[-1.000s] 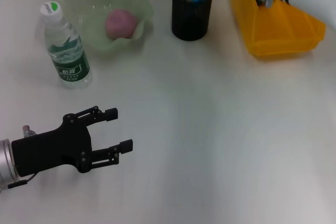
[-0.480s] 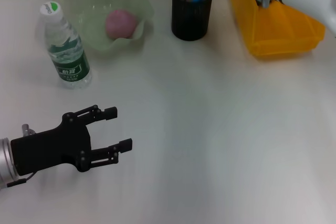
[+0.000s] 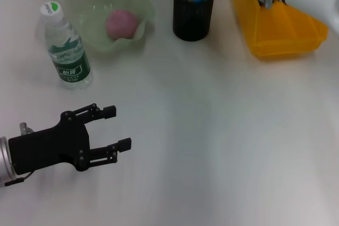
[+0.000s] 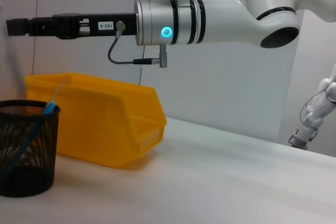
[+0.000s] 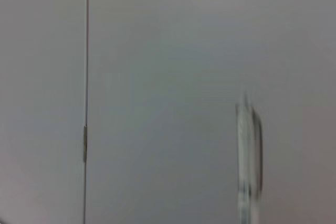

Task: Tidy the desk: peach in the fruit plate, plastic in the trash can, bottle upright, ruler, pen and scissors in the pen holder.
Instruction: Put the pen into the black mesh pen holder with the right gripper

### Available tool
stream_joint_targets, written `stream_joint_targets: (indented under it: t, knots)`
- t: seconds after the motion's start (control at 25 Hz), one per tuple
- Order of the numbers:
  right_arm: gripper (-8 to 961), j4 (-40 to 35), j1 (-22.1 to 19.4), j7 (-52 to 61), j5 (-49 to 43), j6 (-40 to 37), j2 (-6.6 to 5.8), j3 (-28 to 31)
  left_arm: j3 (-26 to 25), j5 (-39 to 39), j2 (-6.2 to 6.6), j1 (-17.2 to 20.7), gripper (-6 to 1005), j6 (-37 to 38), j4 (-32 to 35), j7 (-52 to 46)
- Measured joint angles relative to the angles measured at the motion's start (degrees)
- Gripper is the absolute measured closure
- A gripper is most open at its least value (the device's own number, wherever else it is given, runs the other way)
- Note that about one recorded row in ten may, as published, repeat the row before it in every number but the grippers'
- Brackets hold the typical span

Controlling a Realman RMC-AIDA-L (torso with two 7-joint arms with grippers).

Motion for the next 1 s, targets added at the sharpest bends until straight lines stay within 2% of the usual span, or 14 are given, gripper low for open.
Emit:
stream_joint_targets:
  t: [0.16,0.28,0.64,0.76,0.84,0.88,0.92,1.0]
  knots:
    - [733,-0.1,-0.2,0.0,0.0,-0.5,0.0,-0.1,-0.2,0.0,0.03,0.0,186,0.0,0.0,0.0]
    - [490,0.1,-0.3,0.0,0.0,-1.6,0.0,-0.1,-0.4,0.0,0.05,0.0,186,0.0,0.0,0.1]
    - [327,0.1,-1.2,0.0,0.0,-5.6,0.0,0.5,-0.4,0.0,0.08,0.0,186,0.0,0.0,0.2]
    - [307,-0.4,-3.0,0.1,1.7,-9.8,-0.22,1.6,-0.4,0.0,0.09,0.0,186,0.0,0.0,0.2]
    - [305,-1.2,-5.8,0.8,3.9,-16.3,-0.51,2.6,-0.3,0.0,0.08,0.0,186,0.4,0.0,0.3]
    - [304,-2.4,-9.0,2.7,4.7,-23.1,-0.92,3.2,-0.3,0.0,0.08,0.0,186,1.2,0.0,0.4]
    - [303,-2.4,-9.0,2.7,4.7,-23.1,-0.92,3.2,-0.3,0.0,0.08,0.0,186,1.2,0.0,0.4]
    - [301,-4.0,-12.7,6.0,4.7,-29.9,-1.6,3.5,-0.4,0.0,0.08,-0.2,186,1.9,0.0,0.4]
